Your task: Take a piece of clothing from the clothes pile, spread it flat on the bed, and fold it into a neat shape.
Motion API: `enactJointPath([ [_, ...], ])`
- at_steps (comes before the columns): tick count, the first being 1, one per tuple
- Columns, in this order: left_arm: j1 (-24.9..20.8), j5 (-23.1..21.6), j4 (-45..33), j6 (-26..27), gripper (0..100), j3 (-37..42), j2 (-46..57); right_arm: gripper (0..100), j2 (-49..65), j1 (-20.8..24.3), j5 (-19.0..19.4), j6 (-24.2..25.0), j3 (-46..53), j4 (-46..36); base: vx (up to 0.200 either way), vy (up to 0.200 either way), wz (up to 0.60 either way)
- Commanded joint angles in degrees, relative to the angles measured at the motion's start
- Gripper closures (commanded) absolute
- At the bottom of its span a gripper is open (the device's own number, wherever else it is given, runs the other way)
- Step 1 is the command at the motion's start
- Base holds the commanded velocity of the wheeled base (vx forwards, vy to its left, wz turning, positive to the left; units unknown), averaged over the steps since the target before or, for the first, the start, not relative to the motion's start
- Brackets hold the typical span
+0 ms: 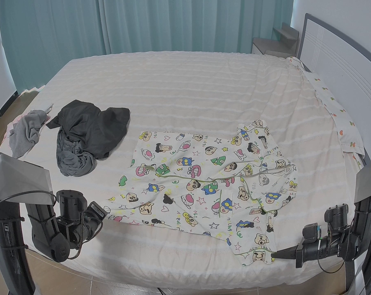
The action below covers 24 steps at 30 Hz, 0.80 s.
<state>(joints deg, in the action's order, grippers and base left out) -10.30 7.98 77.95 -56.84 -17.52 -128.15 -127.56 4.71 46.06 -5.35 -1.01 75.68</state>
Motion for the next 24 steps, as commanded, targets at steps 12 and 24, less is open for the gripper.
enactJointPath([
  [12,-0.1,0.0,0.0,0.0,100,0.3,0.1,100,1.0,-4.5,0.2,0.0,1.0,-10.6,0.000,0.000,0.00],
  [24,-0.1,0.0,0.0,0.0,100,1.2,0.1,100,0.7,-5.5,-2.6,0.0,1.0,-15.7,0.000,0.000,0.00],
])
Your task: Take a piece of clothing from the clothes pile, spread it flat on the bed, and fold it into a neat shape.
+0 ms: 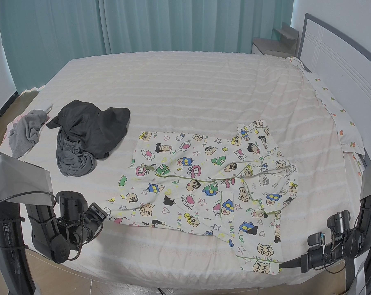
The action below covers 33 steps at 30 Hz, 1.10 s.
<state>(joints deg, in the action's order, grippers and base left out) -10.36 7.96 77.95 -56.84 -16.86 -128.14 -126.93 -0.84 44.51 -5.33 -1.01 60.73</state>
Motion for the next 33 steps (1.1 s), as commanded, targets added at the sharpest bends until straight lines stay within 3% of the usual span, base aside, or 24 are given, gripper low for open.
enactJointPath([
  [1,0.0,0.0,0.0,0.0,100,0.6,0.1,100,0.3,0.2,-2.4,0.0,1.0,-1.2,0.000,0.000,0.00],
  [4,-0.1,0.0,0.0,0.0,100,1.2,0.1,100,0.9,1.0,-7.0,-0.2,1.0,-2.5,0.000,0.000,0.00],
  [17,-2.3,2.5,0.1,0.1,100,4.9,0.3,100,1.1,0.8,-7.9,0.0,1.0,-2.8,0.000,0.000,0.00],
  [18,-2.6,2.6,0.1,0.1,100,5.4,0.4,0,1.2,0.8,-7.9,0.1,1.0,-2.9,0.000,0.000,0.00],
  [29,-3.2,2.6,4.6,0.1,100,6.7,-1.9,0,11.9,-4.3,-7.8,1.0,0.8,-3.3,0.000,0.000,0.00],
  [33,-3.3,2.5,4.6,0.5,100,6.7,-1.9,0,15.1,-3.6,-13.4,4.8,-3.7,-3.3,0.000,0.000,0.00],
])
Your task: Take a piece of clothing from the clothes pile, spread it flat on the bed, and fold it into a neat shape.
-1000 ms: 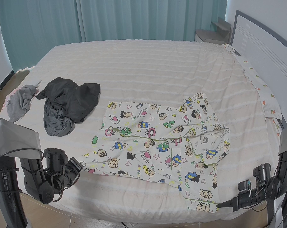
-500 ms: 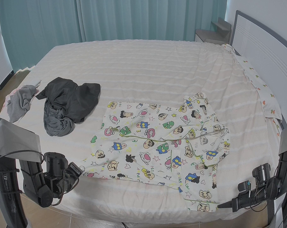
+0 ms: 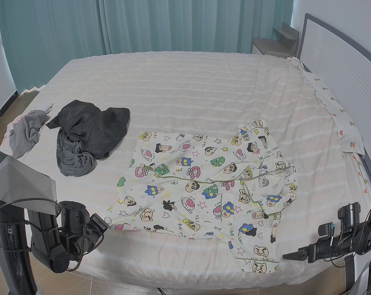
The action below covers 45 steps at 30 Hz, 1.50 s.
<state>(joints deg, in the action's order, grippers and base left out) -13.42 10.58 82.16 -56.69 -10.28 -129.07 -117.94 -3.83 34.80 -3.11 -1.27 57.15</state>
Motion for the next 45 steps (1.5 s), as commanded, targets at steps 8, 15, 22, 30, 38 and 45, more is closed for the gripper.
enactJointPath([
  [8,-0.3,-0.1,0.5,0.4,100,0.8,-1.0,0,2.7,10.3,-15.6,11.9,-13.0,-1.7,0.000,0.000,0.00],
  [15,-0.3,-0.1,0.5,0.4,100,0.7,-1.1,0,-4.8,18.1,-32.2,12.0,-24.8,-8.1,0.000,0.000,0.00],
  [22,-0.2,-0.1,0.5,0.4,100,0.7,-1.2,0,-7.9,20.6,-43.3,11.8,-30.5,-12.6,0.000,0.000,0.00],
  [30,-0.2,-0.1,0.5,0.4,100,0.6,-1.2,0,-9.2,20.2,-52.1,10.5,-30.5,-11.9,0.000,0.000,0.00],
  [38,-0.2,-0.1,0.5,0.4,100,0.7,-1.2,0,-8.7,17.0,-56.4,10.5,-26.2,-6.5,0.000,0.000,0.00],
  [45,-0.2,-0.1,0.5,0.4,100,0.7,-1.2,0,-9.2,13.2,-56.5,8.4,-20.2,2.4,0.000,0.000,0.00],
])
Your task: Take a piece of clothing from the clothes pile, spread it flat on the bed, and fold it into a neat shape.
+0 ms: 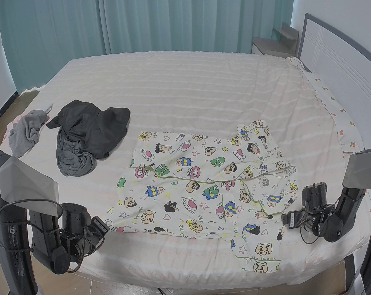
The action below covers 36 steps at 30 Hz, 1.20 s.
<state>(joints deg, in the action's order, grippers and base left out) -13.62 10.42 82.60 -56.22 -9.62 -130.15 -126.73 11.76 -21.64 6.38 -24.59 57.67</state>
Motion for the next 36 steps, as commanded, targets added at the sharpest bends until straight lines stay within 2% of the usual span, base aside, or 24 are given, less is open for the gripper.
enactJointPath([
  [1,0.0,0.0,0.0,0.0,100,0.0,-0.1,0,-0.5,-2.9,0.0,-1.4,3.6,2.4,0.000,0.000,0.00],
  [14,0.0,-0.1,0.0,-0.1,100,0.3,0.2,0,0.2,-6.1,0.4,-2.0,6.4,3.3,0.000,0.000,0.00],
  [17,0.0,-0.1,0.0,0.0,100,0.7,0.3,0,0.7,-6.4,0.5,-1.6,6.7,4.6,0.000,0.000,0.00],
  [20,-0.1,-0.1,0.1,0.1,100,1.3,0.6,0,1.9,-6.8,1.2,-1.3,8.0,9.1,0.000,0.000,0.00],
  [25,-0.2,-0.2,2.8,2.3,100,2.9,0.5,0,6.1,-7.5,3.9,-1.0,11.4,13.2,0.000,0.000,0.00],
  [30,-1.7,-0.1,6.2,2.5,100,3.9,-0.1,0,10.5,-7.2,8.1,4.5,14.2,13.0,0.000,0.000,0.00],
  [35,-2.5,-0.2,6.3,2.5,100,3.8,-0.4,0,11.4,-6.8,11.1,7.0,17.9,13.7,0.000,0.000,0.00],
  [36,-2.6,-0.2,6.3,2.5,0,3.8,-0.5,0,11.4,-6.7,11.1,7.4,18.4,14.3,0.000,0.000,0.00],
])
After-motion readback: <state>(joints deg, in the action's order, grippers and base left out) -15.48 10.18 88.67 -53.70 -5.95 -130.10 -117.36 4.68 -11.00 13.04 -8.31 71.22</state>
